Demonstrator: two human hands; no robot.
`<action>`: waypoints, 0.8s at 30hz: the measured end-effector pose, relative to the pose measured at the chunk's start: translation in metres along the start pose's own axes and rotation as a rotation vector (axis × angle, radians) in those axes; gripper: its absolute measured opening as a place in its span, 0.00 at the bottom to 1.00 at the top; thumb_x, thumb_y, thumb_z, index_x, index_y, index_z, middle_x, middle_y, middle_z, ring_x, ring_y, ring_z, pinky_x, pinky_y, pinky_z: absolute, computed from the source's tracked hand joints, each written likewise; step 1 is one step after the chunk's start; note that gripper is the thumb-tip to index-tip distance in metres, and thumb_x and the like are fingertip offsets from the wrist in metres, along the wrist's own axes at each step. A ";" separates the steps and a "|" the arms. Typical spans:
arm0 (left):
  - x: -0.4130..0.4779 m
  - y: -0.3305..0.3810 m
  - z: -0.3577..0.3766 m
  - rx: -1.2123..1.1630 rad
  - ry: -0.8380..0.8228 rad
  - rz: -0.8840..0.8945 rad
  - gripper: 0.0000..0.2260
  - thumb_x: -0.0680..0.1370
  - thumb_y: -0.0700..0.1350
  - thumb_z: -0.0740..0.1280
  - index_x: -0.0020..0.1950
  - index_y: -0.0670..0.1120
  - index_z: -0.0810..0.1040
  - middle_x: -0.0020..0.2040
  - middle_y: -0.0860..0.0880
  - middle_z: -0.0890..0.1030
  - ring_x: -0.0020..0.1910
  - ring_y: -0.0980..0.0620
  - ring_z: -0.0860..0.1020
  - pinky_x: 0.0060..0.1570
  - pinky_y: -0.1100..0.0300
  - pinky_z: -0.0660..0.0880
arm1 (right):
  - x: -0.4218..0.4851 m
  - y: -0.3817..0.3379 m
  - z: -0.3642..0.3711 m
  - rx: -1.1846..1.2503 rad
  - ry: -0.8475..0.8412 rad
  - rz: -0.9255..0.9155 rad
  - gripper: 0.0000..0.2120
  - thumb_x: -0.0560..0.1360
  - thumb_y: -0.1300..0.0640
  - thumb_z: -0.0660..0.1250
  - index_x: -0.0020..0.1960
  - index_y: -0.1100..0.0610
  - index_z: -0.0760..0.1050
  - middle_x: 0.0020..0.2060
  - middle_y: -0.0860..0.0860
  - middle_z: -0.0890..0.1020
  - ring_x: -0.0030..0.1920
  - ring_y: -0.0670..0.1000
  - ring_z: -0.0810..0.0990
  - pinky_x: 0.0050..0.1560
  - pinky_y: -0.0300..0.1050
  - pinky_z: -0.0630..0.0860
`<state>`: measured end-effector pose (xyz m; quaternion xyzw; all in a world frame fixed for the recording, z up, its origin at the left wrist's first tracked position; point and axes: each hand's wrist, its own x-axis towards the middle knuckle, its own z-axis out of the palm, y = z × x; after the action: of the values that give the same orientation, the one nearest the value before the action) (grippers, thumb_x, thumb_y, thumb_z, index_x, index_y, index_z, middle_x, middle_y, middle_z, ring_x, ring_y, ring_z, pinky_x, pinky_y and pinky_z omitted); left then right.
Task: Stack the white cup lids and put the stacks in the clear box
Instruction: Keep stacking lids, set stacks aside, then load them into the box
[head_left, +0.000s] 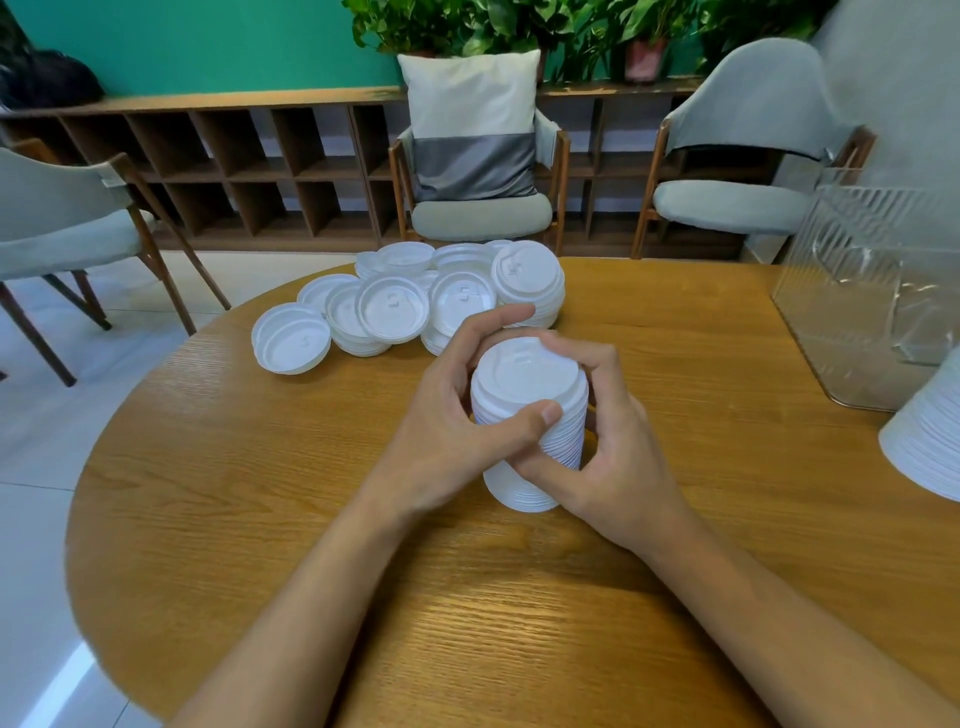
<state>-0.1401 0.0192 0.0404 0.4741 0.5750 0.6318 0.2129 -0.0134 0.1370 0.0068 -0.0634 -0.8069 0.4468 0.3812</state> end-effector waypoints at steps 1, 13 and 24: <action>0.000 -0.001 0.000 0.002 -0.004 -0.002 0.31 0.74 0.39 0.76 0.75 0.48 0.71 0.62 0.51 0.83 0.63 0.50 0.82 0.62 0.58 0.77 | 0.000 0.000 0.000 -0.017 -0.012 0.008 0.37 0.70 0.48 0.81 0.73 0.49 0.66 0.66 0.46 0.79 0.66 0.51 0.80 0.62 0.52 0.80; 0.018 -0.061 -0.029 0.529 0.430 0.064 0.08 0.80 0.39 0.70 0.57 0.48 0.84 0.54 0.57 0.85 0.57 0.60 0.81 0.56 0.55 0.79 | 0.004 0.006 -0.006 -0.094 0.095 0.042 0.37 0.69 0.38 0.77 0.72 0.42 0.65 0.65 0.36 0.76 0.66 0.44 0.77 0.62 0.43 0.77; 0.052 -0.084 -0.032 1.066 0.132 0.089 0.15 0.83 0.45 0.67 0.69 0.46 0.81 0.76 0.49 0.75 0.74 0.49 0.72 0.70 0.50 0.70 | 0.007 0.010 -0.009 -0.138 0.131 0.039 0.38 0.68 0.37 0.77 0.72 0.41 0.63 0.66 0.35 0.73 0.67 0.39 0.74 0.62 0.29 0.69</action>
<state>-0.2145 0.0658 -0.0152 0.4999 0.8074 0.2892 -0.1208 -0.0145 0.1519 0.0059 -0.1344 -0.8078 0.3922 0.4189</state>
